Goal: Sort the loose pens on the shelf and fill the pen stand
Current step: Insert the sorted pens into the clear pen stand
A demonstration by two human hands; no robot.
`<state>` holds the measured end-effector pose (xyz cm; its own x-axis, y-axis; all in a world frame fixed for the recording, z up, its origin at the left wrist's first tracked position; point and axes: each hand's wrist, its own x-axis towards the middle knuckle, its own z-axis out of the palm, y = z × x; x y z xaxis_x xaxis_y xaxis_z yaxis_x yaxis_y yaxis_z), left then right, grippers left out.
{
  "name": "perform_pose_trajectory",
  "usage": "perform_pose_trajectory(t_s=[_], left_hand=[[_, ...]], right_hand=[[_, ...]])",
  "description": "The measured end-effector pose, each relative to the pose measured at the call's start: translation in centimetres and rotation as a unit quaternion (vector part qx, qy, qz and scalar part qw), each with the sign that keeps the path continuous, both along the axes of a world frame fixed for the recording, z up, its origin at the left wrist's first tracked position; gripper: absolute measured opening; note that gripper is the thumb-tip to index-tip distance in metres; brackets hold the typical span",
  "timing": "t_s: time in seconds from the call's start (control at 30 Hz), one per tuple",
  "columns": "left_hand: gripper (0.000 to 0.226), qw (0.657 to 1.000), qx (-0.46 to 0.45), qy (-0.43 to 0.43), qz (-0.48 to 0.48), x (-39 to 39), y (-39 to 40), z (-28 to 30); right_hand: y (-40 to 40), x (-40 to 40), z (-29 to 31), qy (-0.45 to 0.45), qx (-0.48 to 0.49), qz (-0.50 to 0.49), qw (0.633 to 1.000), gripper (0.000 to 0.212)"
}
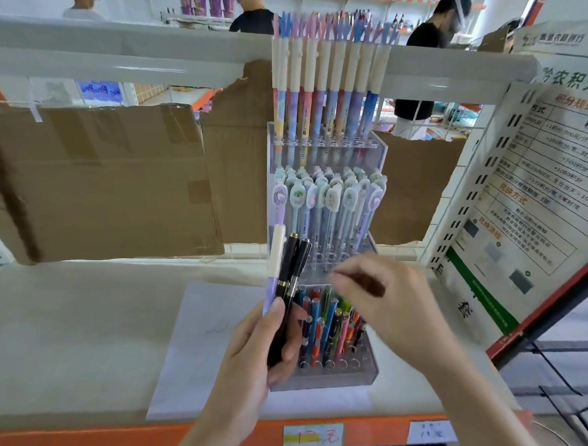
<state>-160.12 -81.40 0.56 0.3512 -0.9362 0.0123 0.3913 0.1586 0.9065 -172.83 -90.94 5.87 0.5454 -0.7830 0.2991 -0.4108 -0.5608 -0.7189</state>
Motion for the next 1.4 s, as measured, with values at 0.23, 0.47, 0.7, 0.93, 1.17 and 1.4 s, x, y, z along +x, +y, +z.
perform_pose_trajectory(t_s=[0.23,0.47,0.7,0.93,1.17,1.4], left_hand=[[0.027,0.993,-0.023,-0.114,-0.021,-0.5,0.0,-0.2],[0.032,0.986,0.004,-0.163,0.016,-0.2,0.2,-1.5],[0.038,0.989,-0.006,-0.141,0.034,-0.5,0.0,-1.6],[0.036,0.986,-0.023,-0.161,0.034,-0.4,0.0,-2.1],[0.035,0.985,-0.033,-0.166,0.022,-0.3,0.1,-2.3],[0.034,0.987,-0.028,-0.16,0.009,-0.5,0.1,-2.2]], right_hand=[[2.0,0.7,-1.7,-0.053,0.084,0.038,0.994,0.015],[0.4,-3.3,-2.3,-0.122,0.019,-0.06,0.99,0.013],[-1.0,-3.8,-8.3,0.027,-0.093,-0.102,0.99,0.011],[-0.6,-3.3,-11.0,0.07,-0.039,-0.082,0.993,0.006],[-1.4,-3.3,-11.2,0.059,-0.023,-0.103,0.993,0.009],[-0.8,-3.3,-12.7,0.052,-0.102,-0.092,0.989,0.004]])
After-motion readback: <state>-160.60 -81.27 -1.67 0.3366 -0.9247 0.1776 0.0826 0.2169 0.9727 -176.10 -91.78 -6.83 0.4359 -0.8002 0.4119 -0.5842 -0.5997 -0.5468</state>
